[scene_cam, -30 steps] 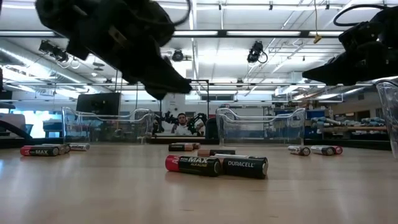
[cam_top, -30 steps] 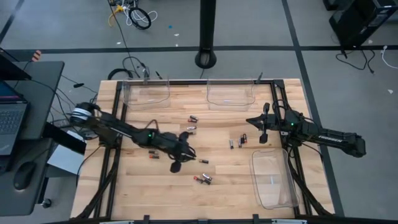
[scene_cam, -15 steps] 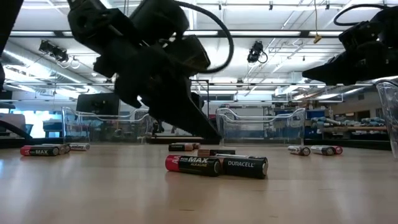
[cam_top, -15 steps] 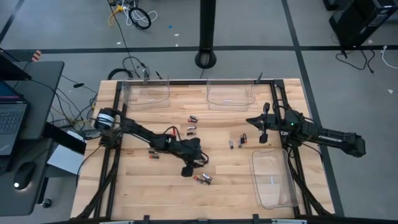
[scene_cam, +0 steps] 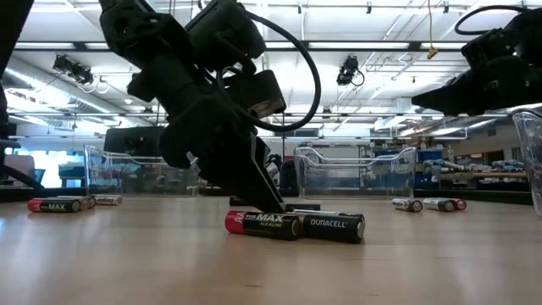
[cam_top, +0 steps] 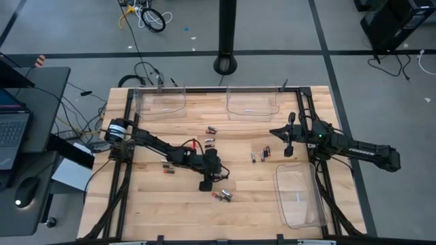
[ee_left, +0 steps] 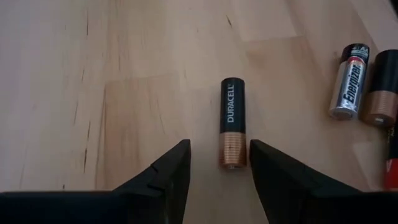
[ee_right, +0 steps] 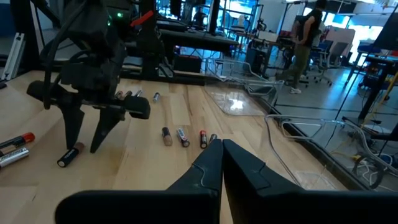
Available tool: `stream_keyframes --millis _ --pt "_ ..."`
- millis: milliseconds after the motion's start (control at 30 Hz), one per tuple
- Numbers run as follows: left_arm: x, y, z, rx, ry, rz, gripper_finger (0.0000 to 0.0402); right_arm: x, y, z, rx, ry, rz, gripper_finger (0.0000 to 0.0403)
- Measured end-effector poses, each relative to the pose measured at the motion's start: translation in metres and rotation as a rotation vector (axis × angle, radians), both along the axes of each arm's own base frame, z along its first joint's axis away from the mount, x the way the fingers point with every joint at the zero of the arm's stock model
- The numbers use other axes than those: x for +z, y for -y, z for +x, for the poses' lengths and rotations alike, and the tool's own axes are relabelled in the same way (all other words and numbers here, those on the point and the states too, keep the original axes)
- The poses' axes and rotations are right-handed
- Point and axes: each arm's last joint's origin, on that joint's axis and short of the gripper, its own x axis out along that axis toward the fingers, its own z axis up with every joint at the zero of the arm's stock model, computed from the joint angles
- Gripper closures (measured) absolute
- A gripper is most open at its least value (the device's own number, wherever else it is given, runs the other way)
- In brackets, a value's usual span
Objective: Sort batteries
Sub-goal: Put the brown battery into the bottom right transparent bin
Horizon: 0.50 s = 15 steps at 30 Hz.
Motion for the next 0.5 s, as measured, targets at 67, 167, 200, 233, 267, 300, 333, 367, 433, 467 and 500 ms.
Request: stream_keyframes --millis 67,167,200,233,267,300,333,367,433,467,500 --pt "0.0 0.0 0.0 -0.002 0.004 -0.004 0.0229 0.0 0.0 0.0 0.0 0.0 0.0 0.038" --pt "0.001 0.0 0.001 -0.004 0.007 -0.009 0.0229 0.0 0.0 0.0 0.0 0.0 0.0 0.038" --pt "0.001 0.0 0.0 -0.005 0.006 -0.01 0.0229 0.0 0.0 0.0 0.0 0.0 0.0 0.038" --pt "0.001 0.0 0.0 -0.005 0.006 -0.01 0.0229 0.0 0.0 0.0 0.0 0.0 0.0 0.038" --pt "0.001 0.0 0.0 -0.005 0.006 -0.011 0.0229 0.0 0.0 0.0 0.0 0.0 0.0 0.038" --pt "0.0 0.0 0.001 -0.005 0.006 -0.011 0.0229 0.0 0.0 0.0 0.0 0.0 0.0 0.038" --pt "-0.001 0.0 0.001 -0.005 0.006 -0.011 0.0229 0.0 0.0 0.0 0.0 0.0 0.0 0.038" --pt "-0.002 0.001 0.001 -0.006 0.01 -0.011 0.023 0.0 0.0 0.0 0.0 0.0 0.0 0.038" --pt "-0.005 0.001 0.002 -0.006 0.01 -0.012 0.0236 0.0 0.0 0.0 0.0 0.0 0.0 0.038" --pt "-0.008 0.001 0.004 -0.004 0.016 -0.01 0.024 0.0 0.0 0.0 0.0 0.0 0.0 0.038" --pt "-0.01 0.001 0.004 -0.003 0.016 -0.01 0.0246 0.0 0.0 0.0 0.0 0.0 0.0 0.038"
